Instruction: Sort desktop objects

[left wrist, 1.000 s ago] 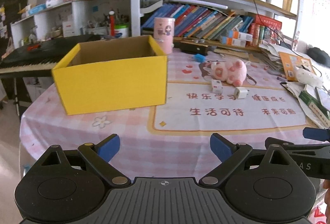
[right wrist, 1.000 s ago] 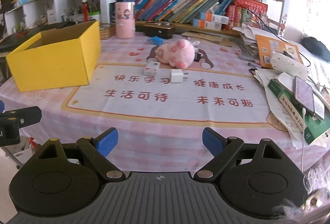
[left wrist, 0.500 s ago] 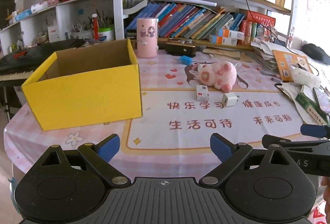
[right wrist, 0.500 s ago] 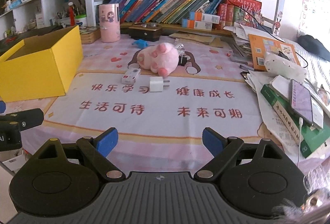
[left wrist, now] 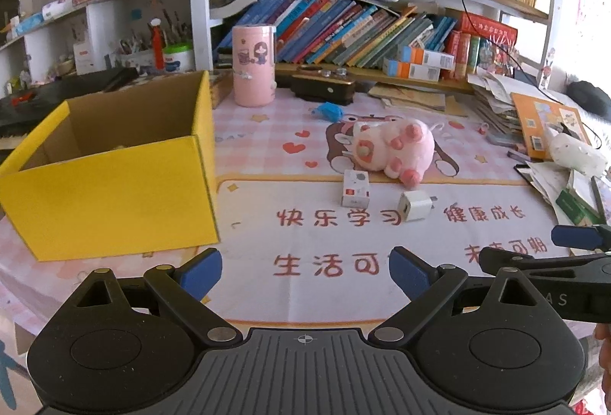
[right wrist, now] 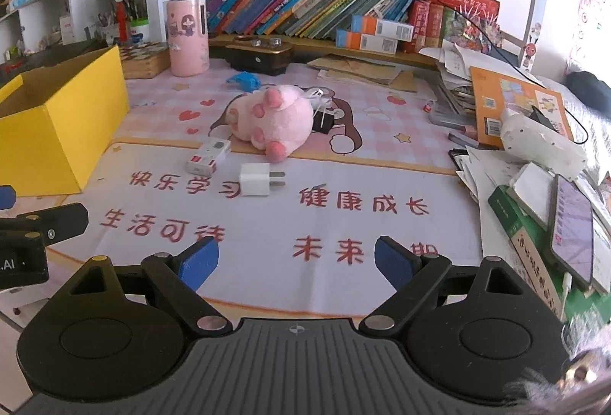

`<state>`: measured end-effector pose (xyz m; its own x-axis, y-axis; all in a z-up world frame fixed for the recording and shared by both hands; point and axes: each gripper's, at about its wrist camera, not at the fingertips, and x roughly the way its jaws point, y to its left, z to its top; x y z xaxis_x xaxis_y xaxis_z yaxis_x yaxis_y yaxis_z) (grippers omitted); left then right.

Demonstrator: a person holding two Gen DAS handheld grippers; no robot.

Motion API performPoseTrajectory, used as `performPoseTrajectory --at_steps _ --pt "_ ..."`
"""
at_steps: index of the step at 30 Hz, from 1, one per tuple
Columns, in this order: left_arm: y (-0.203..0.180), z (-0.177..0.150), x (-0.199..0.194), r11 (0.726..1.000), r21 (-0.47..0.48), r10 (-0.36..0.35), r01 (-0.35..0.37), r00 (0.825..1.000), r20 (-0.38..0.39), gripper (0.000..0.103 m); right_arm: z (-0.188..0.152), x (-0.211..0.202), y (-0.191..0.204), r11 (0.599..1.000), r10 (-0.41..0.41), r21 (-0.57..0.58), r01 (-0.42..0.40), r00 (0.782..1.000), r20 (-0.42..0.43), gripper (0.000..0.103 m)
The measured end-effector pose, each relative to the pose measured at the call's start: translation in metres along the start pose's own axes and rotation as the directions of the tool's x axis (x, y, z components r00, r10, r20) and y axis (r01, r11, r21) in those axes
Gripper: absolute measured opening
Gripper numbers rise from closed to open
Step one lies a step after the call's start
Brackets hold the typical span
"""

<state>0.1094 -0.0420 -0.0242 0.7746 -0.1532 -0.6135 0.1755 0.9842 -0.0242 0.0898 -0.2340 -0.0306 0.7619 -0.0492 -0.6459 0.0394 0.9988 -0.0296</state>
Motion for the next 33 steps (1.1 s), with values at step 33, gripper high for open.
performPoseTrajectory --at_steps 33 --pt "-0.029 0.035 0.048 0.960 -0.133 0.239 -0.247 0.968 -0.073 0.096 0.062 0.121 -0.006 0.923 0.312 -0.168 -0.345 0.930 -0.195 0.081"
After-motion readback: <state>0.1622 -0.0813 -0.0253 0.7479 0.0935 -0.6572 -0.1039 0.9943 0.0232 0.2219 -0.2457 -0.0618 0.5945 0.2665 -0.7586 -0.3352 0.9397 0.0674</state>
